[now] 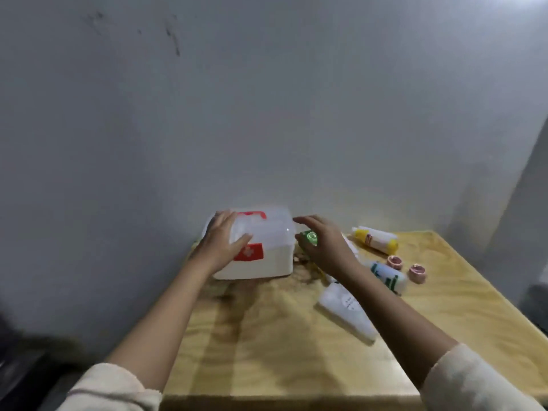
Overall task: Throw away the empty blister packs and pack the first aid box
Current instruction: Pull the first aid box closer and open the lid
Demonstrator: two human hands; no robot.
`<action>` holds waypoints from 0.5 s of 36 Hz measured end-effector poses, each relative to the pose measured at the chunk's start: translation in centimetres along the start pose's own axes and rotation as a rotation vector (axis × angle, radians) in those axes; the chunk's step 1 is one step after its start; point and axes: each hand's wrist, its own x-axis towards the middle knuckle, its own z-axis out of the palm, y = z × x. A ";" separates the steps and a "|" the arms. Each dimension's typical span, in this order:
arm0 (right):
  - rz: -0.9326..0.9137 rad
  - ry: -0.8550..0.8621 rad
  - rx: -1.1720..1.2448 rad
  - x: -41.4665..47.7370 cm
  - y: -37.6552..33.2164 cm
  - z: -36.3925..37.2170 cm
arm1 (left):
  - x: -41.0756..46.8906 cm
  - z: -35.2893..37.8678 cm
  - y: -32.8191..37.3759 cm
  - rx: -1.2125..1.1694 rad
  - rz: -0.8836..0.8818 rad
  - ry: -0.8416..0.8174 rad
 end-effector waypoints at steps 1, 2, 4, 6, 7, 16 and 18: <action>-0.046 -0.018 -0.032 0.4 -0.3 1.2 | -0.3 -0.2 -1.2 0.008 -0.032 -0.023; -0.093 -0.031 -0.058 0.7 -0.6 2.3 | -0.6 -0.3 -2.3 0.009 -0.064 -0.051; -0.185 -0.049 -0.126 1.2 -0.8 4.3 | -0.9 -0.2 -3.9 -0.013 -0.101 -0.086; -0.268 -0.056 -0.227 1.6 -0.7 6.1 | -1.0 0.2 -5.2 -0.056 -0.100 -0.075; -0.299 -0.057 -0.283 1.8 -0.7 6.8 | -1.0 0.4 -5.7 -0.075 -0.089 -0.061; -0.412 0.027 -0.542 3.2 0.5 9.2 | -0.4 2.9 -7.9 -0.164 0.035 0.107; -0.458 0.054 -0.523 3.4 0.9 9.0 | -0.4 3.1 -8.0 -0.182 0.046 0.133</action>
